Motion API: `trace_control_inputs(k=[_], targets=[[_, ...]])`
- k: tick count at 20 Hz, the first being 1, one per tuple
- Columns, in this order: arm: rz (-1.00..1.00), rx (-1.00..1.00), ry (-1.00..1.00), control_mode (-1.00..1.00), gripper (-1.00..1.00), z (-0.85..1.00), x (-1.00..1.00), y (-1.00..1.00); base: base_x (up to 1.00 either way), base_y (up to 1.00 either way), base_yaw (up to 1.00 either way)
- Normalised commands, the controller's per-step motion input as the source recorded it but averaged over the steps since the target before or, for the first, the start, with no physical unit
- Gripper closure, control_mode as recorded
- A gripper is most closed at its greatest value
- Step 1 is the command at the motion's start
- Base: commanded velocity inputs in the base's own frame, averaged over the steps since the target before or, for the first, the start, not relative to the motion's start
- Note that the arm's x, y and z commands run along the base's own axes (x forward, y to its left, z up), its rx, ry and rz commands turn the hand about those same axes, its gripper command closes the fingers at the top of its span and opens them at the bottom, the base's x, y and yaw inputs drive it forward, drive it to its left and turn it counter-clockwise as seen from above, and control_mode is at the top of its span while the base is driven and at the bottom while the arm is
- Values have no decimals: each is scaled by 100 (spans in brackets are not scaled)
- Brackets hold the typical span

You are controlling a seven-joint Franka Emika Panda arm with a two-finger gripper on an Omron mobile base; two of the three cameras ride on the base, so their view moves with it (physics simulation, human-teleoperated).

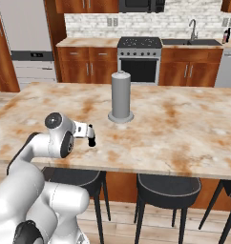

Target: Place the large bottle from the dining counter next to the other large bottle outside the sink, and place the small bottle from the dining counter next to the other small bottle inside the sink.

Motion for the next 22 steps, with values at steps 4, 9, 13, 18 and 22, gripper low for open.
trace_control_inputs(k=[4, 9, 13, 18, 22], targets=[[0, -4, 0, -100, -100, -5, 0, 0, 0, 0, 0], [0, 0, 1, -100, -100, -8, 1, 0, 0, 0, 0], [0, 2, 3, -100, -100, -5, 5, 0, 0, 0, 0], [0, 2, 4, -100, -100, -3, 7, 0, 0, 0, 0], [0, 0, 5, -100, -100, 0, 12, 0, 0, 0, 0]])
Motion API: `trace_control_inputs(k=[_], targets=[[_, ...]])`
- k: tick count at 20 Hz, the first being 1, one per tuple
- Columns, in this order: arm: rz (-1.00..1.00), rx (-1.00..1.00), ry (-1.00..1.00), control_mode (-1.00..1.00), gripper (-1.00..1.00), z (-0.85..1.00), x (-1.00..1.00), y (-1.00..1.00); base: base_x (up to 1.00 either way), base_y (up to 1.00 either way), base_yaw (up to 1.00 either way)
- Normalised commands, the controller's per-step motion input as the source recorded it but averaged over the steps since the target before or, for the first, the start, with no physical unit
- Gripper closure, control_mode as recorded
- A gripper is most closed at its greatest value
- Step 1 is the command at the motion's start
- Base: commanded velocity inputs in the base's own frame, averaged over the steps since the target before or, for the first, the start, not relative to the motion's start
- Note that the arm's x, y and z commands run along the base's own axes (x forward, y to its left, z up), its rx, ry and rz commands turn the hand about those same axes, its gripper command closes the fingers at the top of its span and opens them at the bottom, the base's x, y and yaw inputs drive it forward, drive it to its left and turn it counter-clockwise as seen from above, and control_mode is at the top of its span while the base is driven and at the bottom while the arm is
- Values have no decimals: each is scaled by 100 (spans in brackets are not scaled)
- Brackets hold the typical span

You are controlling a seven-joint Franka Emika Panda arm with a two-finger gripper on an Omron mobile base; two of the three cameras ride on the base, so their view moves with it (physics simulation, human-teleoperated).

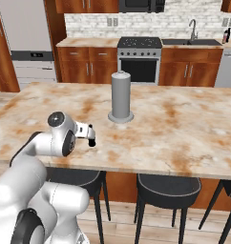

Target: Place the large bottle from the dining counter next to the other large bottle outside the sink, and place the small bottle from the dining counter next to the other small bottle inside the sink.

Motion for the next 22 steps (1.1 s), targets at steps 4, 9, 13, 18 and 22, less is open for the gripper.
trace_control_inputs(k=[4, 9, 13, 18, 22], targets=[[0, 0, 2, -100, -100, 0, 6, 0, 0, 0, 0], [0, 0, 0, -100, -100, 0, 11, 0, 0, 0, 0], [0, 0, 0, -100, -100, 0, 6, 0, 0, 0, 0], [0, 0, 0, -100, -100, 0, 0, 0, 0, 0, 0], [0, 0, 0, -100, -100, 0, 6, 0, 0, 0, 0]])
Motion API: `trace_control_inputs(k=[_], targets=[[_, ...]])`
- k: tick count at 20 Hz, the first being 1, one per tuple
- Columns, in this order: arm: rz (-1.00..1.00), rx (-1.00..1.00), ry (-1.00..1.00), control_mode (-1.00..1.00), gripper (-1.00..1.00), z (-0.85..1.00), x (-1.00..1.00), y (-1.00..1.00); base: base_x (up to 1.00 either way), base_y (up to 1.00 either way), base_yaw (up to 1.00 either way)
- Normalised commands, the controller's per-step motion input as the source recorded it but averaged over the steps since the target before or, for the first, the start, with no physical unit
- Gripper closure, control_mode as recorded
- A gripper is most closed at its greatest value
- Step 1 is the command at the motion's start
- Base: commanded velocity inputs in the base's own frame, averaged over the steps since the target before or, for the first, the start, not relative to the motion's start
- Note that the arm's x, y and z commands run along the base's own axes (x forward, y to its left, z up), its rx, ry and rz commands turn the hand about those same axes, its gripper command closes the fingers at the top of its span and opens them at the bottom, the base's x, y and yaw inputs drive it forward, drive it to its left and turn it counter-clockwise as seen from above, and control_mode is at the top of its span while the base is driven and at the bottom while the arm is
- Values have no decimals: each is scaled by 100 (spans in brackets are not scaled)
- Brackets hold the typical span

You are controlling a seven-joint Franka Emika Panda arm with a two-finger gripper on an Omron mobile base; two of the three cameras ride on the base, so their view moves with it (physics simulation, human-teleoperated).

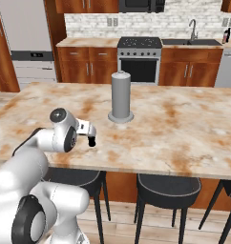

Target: Place the large bottle from the dining counter next to the other large bottle outside the sink, and place the small bottle from the dining counter next to the other small bottle inside the sink.

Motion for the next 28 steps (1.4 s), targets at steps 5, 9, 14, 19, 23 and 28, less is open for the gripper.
trace_control_inputs(k=[5, 9, 14, 19, 23, 28], targets=[[0, 0, 0, -100, -100, 0, 14, 0, 0, 0, 0], [0, 0, 0, -100, -100, 0, 21, -4, 0, 0, 0], [0, 0, 0, -100, -100, 0, 17, -2, 0, 0, 0], [0, 0, 0, -100, -100, 0, 16, -3, 0, 0, 0], [0, 0, 0, -100, -100, -1, 8, 0, 0, 0, 0], [0, 0, 0, -100, -100, -5, 0, 0, 0, 0, 0]])
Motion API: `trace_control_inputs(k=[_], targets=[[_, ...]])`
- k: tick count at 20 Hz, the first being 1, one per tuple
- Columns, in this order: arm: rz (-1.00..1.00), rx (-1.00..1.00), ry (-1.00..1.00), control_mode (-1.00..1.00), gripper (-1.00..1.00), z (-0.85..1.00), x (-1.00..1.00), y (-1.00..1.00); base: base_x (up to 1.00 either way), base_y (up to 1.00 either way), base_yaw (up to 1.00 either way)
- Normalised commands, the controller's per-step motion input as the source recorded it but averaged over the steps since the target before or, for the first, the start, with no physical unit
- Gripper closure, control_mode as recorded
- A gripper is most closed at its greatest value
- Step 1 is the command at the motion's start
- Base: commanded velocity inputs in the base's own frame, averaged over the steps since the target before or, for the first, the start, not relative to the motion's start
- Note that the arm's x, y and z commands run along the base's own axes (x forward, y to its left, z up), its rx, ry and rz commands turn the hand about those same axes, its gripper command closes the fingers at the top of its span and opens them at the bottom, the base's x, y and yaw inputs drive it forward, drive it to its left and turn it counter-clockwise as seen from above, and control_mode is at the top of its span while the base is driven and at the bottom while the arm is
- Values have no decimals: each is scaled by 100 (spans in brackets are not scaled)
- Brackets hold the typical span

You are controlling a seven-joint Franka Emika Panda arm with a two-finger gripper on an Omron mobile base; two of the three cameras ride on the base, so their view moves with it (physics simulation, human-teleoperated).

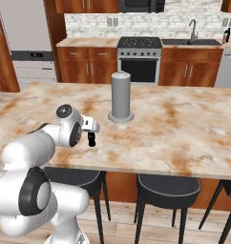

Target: Place the large bottle from the dining counter next to the other large bottle outside the sink, and place the small bottle from the dining counter next to the other small bottle inside the sink.

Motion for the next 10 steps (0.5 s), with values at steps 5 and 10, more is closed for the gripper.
trace_control_inputs(k=[5, 10], targets=[[0, 0, 0, -100, -100, -11, 0, 0, 0, 0, 0], [0, 0, 0, -100, -100, -8, 0, 0, 0, 0, 0]])
